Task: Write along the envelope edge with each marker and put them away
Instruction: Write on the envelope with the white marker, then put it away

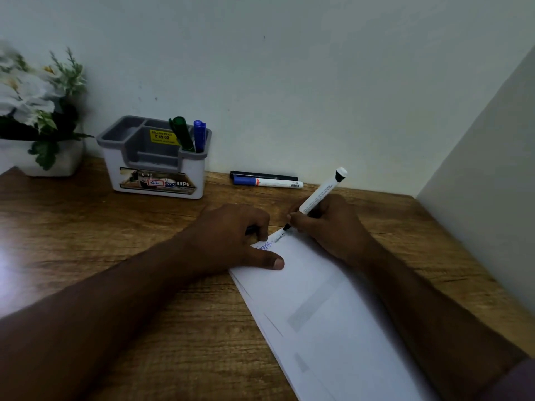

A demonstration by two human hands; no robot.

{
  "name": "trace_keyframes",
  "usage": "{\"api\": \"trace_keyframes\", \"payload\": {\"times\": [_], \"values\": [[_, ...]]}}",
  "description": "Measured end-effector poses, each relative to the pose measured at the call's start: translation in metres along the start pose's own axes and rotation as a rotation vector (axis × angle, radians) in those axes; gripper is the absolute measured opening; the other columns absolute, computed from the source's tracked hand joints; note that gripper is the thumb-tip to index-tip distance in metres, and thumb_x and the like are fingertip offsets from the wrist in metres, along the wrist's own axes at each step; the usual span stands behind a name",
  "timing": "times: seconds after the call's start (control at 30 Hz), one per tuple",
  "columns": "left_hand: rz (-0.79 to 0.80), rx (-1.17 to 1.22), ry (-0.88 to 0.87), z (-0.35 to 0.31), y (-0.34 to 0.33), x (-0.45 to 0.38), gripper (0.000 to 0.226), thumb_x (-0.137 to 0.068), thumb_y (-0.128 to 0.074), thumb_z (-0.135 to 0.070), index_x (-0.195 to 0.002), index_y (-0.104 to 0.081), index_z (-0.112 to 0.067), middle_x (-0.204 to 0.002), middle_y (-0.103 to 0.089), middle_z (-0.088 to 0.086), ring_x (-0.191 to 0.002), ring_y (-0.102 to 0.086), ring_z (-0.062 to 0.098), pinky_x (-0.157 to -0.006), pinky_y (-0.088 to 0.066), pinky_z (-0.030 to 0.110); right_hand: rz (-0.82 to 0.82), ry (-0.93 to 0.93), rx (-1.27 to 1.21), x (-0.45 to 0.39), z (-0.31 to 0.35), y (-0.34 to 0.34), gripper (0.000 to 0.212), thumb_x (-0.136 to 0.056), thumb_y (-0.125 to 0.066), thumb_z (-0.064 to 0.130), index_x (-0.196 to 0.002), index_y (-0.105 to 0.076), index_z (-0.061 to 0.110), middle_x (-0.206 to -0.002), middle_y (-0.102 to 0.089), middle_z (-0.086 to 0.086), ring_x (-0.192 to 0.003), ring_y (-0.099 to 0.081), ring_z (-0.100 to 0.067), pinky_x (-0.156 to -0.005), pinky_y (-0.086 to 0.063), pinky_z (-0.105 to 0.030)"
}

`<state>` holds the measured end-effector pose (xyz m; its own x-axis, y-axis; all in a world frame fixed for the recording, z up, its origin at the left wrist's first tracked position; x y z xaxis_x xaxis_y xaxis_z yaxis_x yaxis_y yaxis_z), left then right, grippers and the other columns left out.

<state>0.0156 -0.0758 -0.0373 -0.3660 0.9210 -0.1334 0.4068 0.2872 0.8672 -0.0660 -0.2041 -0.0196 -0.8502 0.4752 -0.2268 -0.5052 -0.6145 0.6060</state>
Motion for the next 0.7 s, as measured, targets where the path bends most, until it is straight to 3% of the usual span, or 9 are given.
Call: {"api": "trace_keyframes", "payload": {"times": [0.07, 0.17, 0.23, 0.33, 0.43, 0.53, 0.6, 0.7], "values": [[0.010, -0.008, 0.010, 0.000, -0.001, 0.000, 0.044, -0.059, -0.062, -0.076, -0.075, -0.055, -0.036, -0.082, -0.056, -0.022, -0.078, -0.047, -0.003, -0.068, -0.035, 0.028, -0.015, -0.037, -0.077, 0.000, -0.004, 0.003, 0.019, -0.080, -0.071, 0.017, -0.062, -0.072, 0.020, -0.052, -0.063, 0.006, -0.047, -0.054, -0.005, -0.044, -0.039, -0.017], [0.021, 0.003, 0.027, 0.002, -0.002, 0.000, 0.050, -0.057, -0.059, -0.080, -0.082, -0.057, -0.037, -0.089, -0.058, -0.022, -0.083, -0.049, -0.003, -0.076, -0.040, 0.031, -0.099, -0.112, -0.462, 0.001, -0.016, 0.014, 0.014, -0.081, -0.073, 0.015, -0.070, -0.073, 0.006, -0.064, -0.053, -0.017, -0.049, -0.042, -0.019, -0.039, -0.033, -0.022], [0.037, 0.018, 0.040, 0.003, -0.003, 0.001, 0.053, -0.056, -0.060, -0.080, -0.092, -0.053, -0.042, -0.102, -0.059, -0.022, -0.088, -0.050, -0.002, -0.086, -0.044, 0.035, -0.107, -0.102, -0.631, 0.001, -0.014, 0.017, 0.004, -0.080, -0.073, 0.009, -0.077, -0.072, 0.011, -0.067, -0.051, -0.016, -0.050, -0.040, -0.018, -0.039, -0.033, -0.022], [0.009, 0.077, 0.058, 0.003, -0.003, 0.001, 0.068, -0.053, -0.067, -0.077, -0.110, -0.040, -0.053, -0.120, -0.055, -0.018, -0.097, -0.049, 0.001, -0.097, -0.043, 0.041, -0.089, -0.016, -0.724, -0.002, -0.003, 0.018, 0.017, -0.079, -0.073, 0.004, -0.076, -0.062, 0.016, -0.055, -0.054, -0.004, -0.041, -0.039, -0.014, -0.037, -0.034, -0.019], [-0.110, 0.263, 0.039, 0.004, 0.007, 0.003, 0.067, -0.059, -0.073, -0.066, -0.112, -0.031, -0.060, -0.108, -0.048, -0.023, -0.095, -0.048, -0.002, -0.083, -0.046, 0.023, -0.047, 0.004, -0.777, -0.002, 0.006, 0.014, 0.017, -0.078, -0.073, 0.005, -0.069, -0.064, 0.017, -0.052, -0.054, -0.001, -0.039, -0.040, -0.011, -0.037, -0.034, -0.018], [-0.268, 0.396, -0.042, 0.004, 0.020, 0.006, 0.058, -0.076, -0.070, -0.046, -0.122, -0.035, -0.048, -0.074, -0.054, -0.020, -0.066, -0.052, -0.008, -0.056, -0.038, 0.005, 0.035, -0.023, -0.906, 0.001, 0.009, 0.006, 0.008, -0.079, -0.064, 0.009, -0.076, -0.070, 0.012, -0.058, -0.060, -0.010, -0.045, -0.050, -0.015, -0.041, -0.040, -0.022], [-0.314, 0.445, -0.086, 0.003, 0.025, 0.007, 0.055, -0.083, -0.068, -0.034, -0.128, -0.037, -0.037, -0.064, -0.055, -0.015, -0.057, -0.051, -0.003, -0.052, -0.039, 0.009, 0.067, -0.033, -0.934, 0.002, 0.011, 0.003, 0.014, -0.080, -0.058, 0.011, -0.079, -0.072, 0.010, -0.060, -0.063, -0.013, -0.045, -0.052, -0.016, -0.042, -0.041, -0.023], [-0.306, 0.482, -0.115, -0.001, 0.026, 0.007, 0.056, -0.085, -0.066, -0.032, -0.130, -0.033, -0.036, -0.067, -0.057, -0.012, -0.059, -0.053, 0.000, -0.055, -0.044, 0.018, 0.084, -0.016, -0.899, 0.005, 0.016, -0.001, 0.014, -0.081, -0.060, 0.011, -0.078, -0.074, 0.010, -0.059, -0.065, -0.013, -0.044, -0.052, -0.016, -0.040, -0.041, -0.022]]}}
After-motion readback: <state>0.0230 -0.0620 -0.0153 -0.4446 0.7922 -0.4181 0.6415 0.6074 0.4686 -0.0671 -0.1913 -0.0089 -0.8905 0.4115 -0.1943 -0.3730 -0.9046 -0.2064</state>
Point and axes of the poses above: each hand's wrist, its own x-axis away from the middle knuckle, its own y-axis out of the back of the hand, z = x × y, the point moved 8 cm from there along -x, towards the middle knuckle
